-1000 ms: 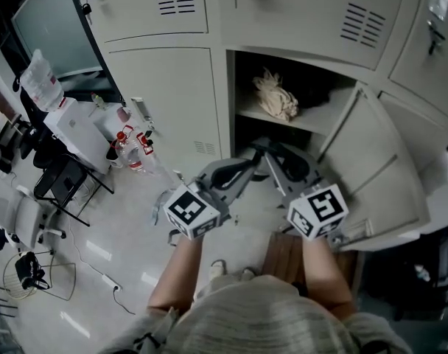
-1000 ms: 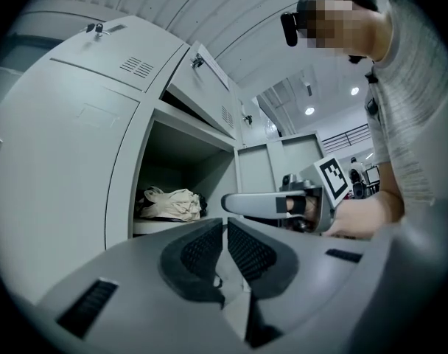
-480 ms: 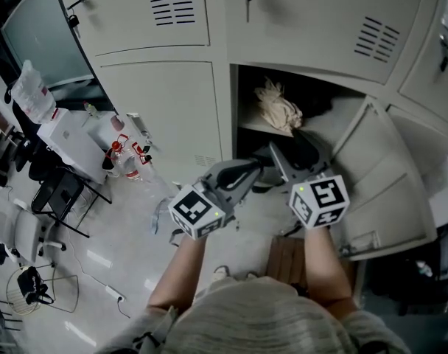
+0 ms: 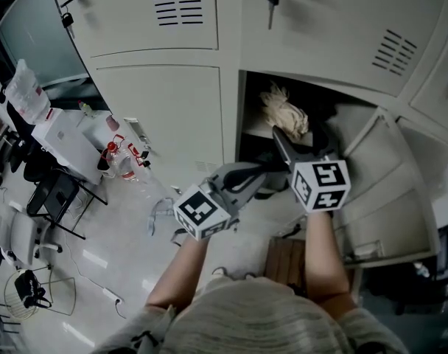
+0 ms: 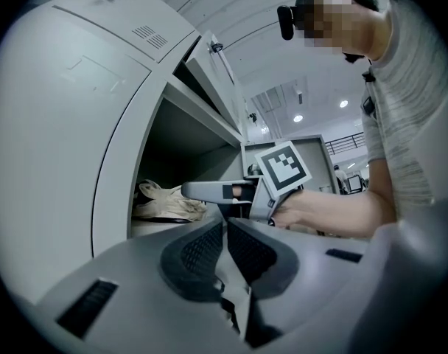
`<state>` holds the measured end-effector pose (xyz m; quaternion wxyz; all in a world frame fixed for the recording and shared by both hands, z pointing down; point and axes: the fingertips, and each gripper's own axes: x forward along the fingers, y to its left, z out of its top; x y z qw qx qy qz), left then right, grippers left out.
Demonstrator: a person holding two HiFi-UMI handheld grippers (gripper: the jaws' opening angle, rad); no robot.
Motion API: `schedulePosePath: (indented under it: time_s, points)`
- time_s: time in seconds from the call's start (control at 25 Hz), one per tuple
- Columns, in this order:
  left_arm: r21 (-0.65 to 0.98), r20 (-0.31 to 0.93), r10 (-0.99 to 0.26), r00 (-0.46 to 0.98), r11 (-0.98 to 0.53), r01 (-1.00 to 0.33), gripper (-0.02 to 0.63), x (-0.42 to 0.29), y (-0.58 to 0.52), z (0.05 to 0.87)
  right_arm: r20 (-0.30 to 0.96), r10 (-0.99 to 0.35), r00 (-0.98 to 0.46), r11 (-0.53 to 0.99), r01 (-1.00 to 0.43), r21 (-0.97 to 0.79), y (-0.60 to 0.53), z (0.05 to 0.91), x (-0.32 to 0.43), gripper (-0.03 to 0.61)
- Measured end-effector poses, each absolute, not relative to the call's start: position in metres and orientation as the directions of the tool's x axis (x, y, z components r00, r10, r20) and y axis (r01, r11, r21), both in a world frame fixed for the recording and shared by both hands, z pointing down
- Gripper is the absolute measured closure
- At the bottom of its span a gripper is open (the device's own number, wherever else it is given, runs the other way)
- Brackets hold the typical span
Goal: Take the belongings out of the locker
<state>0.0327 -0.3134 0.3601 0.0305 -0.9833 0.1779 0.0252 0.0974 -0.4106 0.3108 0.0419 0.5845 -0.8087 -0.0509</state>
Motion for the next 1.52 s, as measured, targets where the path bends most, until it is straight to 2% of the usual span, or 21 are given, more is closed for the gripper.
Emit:
schedulePosePath:
  time_s: [0.32,0.48,0.64,0.76,0.96,1.08,1.24,1.52]
  points:
    - [-0.047,-0.073,-0.331,0.941,-0.941,-0.335,0.607,0.033,-0.321,0.364,0.031,-0.966,-0.258,0.259,-0.949,0.180,-0.417,0.307,0.109,0.233]
    - [-0.043,-0.069,-0.317,0.946,-0.946,-0.321,0.607,0.034,-0.322,0.368,0.149,-0.957,-0.248,0.271,-0.949,0.162,-0.433,0.326,0.112,0.222]
    - [-0.036,-0.069,-0.303,0.950,-0.951,-0.306,0.607,0.038,-0.321,0.372,0.274,-0.934,-0.231,0.294,-0.931,0.217,-0.447,0.348,0.112,0.222]
    - [-0.031,-0.070,-0.298,0.952,-0.953,-0.301,0.607,0.038,-0.322,0.374,0.317,-0.931,-0.180,0.265,-0.932,0.249,-0.449,0.352,0.113,0.223]
    - [-0.024,-0.071,-0.298,0.952,-0.954,-0.300,0.607,0.037,-0.320,0.376,0.306,-0.937,-0.167,0.251,-0.932,0.262,-0.449,0.352,0.117,0.225]
    - [-0.016,-0.065,-0.300,0.952,-0.953,-0.302,0.607,0.036,-0.319,0.379,0.288,-0.943,-0.167,0.246,-0.933,0.264,-0.448,0.348,0.121,0.304]
    - [-0.015,-0.065,-0.302,0.951,-0.953,-0.304,0.607,0.035,-0.317,0.381,0.268,-0.948,-0.173,0.241,-0.939,0.246,-0.445,0.347,0.117,0.331]
    - [-0.007,-0.047,-0.318,0.947,-0.948,-0.319,0.607,0.028,-0.313,0.386,0.212,-0.962,-0.170,0.218,-0.949,0.227,-0.439,0.350,0.119,0.337]
